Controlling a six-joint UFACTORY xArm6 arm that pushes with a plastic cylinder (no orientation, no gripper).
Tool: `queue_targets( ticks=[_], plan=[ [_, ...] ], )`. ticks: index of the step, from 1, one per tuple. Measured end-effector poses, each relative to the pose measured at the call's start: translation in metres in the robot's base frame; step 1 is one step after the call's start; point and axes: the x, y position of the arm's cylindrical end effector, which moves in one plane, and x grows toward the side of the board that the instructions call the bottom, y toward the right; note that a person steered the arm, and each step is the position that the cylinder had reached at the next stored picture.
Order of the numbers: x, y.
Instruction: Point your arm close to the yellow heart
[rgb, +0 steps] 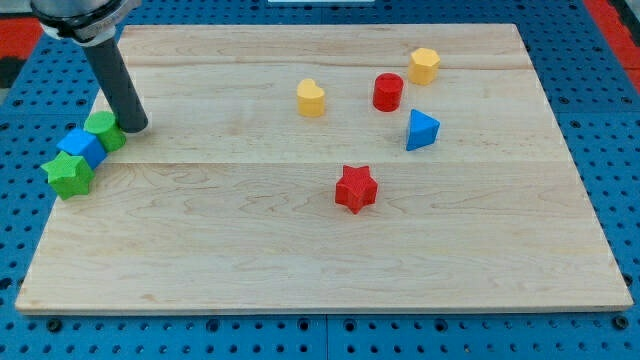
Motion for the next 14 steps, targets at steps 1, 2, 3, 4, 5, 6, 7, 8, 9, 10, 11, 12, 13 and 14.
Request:
queue_targets(
  ticks=[1,2,3,4,5,6,7,8,9,10,11,12,13,14],
  plan=[
    [0.000,-0.003],
    [-0.001,-0.004],
    [-0.009,0.009],
    [-0.028,0.035],
    [-0.051,0.062],
    [-0.064,0.088],
    [-0.074,0.114],
    [-0.086,0.139],
    [-0.097,0.162],
    [-0.100,0.182],
    [-0.100,0.195],
    [-0.100,0.206],
    [-0.100,0.217],
    [-0.099,0.224]
  ],
)
